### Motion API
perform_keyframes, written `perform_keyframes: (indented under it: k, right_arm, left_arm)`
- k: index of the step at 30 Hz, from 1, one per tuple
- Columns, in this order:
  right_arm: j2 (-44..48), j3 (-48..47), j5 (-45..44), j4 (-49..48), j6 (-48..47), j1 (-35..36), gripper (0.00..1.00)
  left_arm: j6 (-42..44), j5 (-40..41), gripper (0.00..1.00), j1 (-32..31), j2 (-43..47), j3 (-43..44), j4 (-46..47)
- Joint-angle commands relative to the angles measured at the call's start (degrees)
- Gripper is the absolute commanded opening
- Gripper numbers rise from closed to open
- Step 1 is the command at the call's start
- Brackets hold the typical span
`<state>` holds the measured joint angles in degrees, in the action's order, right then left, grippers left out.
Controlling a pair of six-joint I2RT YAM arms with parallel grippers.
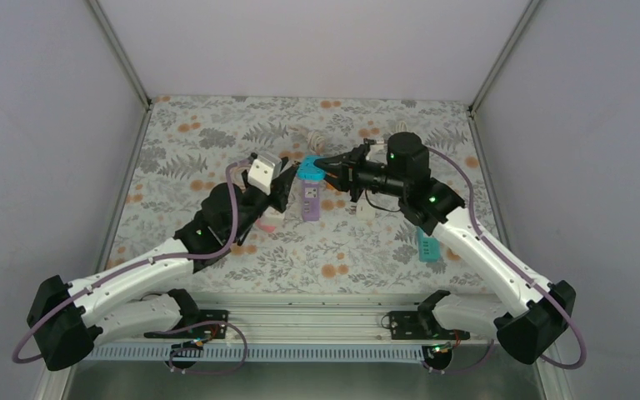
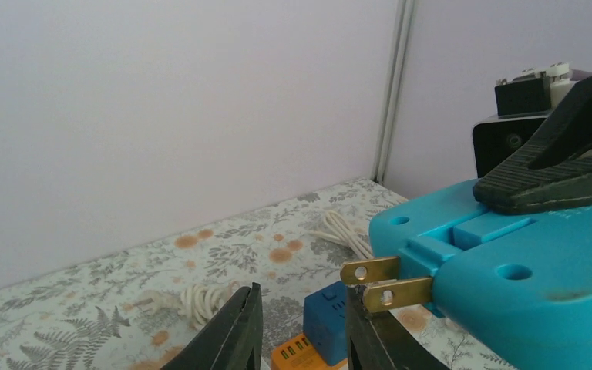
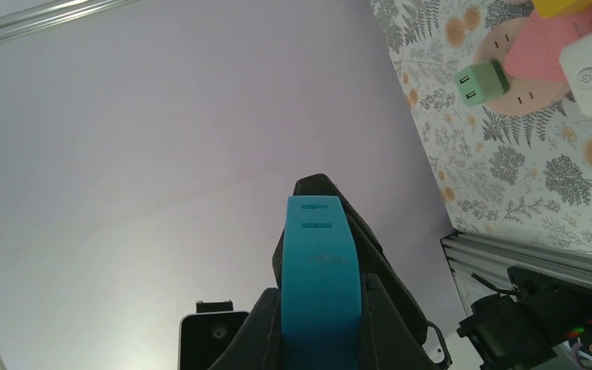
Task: Insert the plug
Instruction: Pick up the plug from the center of the board.
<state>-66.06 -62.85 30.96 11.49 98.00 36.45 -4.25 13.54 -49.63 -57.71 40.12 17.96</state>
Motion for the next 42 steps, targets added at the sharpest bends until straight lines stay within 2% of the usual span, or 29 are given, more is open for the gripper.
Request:
perform_keyframes:
  k: [1, 6, 11, 14, 19, 20, 22, 26, 29, 33, 36, 42]
  right_arm:
    - [1.11, 0.46, 0.41, 0.08, -0.81, 0.56, 0.03]
    - [1.29, 0.7, 0.14, 1.56, -7.97, 0.15, 0.03]
    - [0.51, 3.07, 1.65, 0.31, -21.91, -1.55, 0.04]
    - [-0.84, 4.44, 5.9, -2.89, -33.56, -2.15, 0.04]
    - [-1.18, 2.78, 11.53, -1.09, -51.96, -2.17, 0.04]
    - [-0.65, 2.55, 12.57, -0.84, -54.24, -2.2, 0.04]
    - [-0.23, 1.36, 14.87, 0.69, -59.22, -2.21, 0.04]
    - [0.31, -1.33, 20.64, 3.84, -66.66, -2.21, 0.04]
    - [1.46, -1.61, 23.35, 4.45, -70.35, -2.26, 0.03]
    - [2.57, -1.58, 27.45, 3.68, -73.81, -2.2, 0.03]
    - [3.39, -1.57, 29.32, 2.52, -74.68, -2.26, 0.03]
    - [4.05, -1.57, 33.0, 0.29, -75.22, -2.23, 0.03]
  left_arm:
    - [0.12, 1.45, 0.3, 0.08, 0.26, 0.32, -0.03]
    - [-4.41, 2.77, 0.32, 0.14, 1.44, -0.51, -3.77]
    - [-14.94, 2.55, 0.4, 0.18, 4.76, -1.77, -10.38]
    - [-22.05, -1.84, 0.53, 0.83, 7.57, -0.62, -13.64]
    - [-28.47, -9.48, 0.76, 2.88, 9.11, 5.29, -20.2]
    - [-28.81, -11.33, 0.81, 3.43, 8.93, 6.62, -21.38]
    - [-29.33, -17.05, 0.85, 5.2, 8.03, 8.92, -22.66]
    - [-30.92, -38.71, 0.87, 11.14, 5.83, 9.6, -17.8]
    - [-31.22, -49.16, 0.83, 13.43, 3.21, 11.37, -17.18]
    - [-32.17, -58.75, 0.66, 13.59, 1.68, 12.35, -14.17]
    - [-32.49, -61.58, 0.52, 13.68, 2.15, 12.43, -13.44]
    - [-32.73, -63.71, 0.32, 13.68, 2.21, 12.35, -12.91]
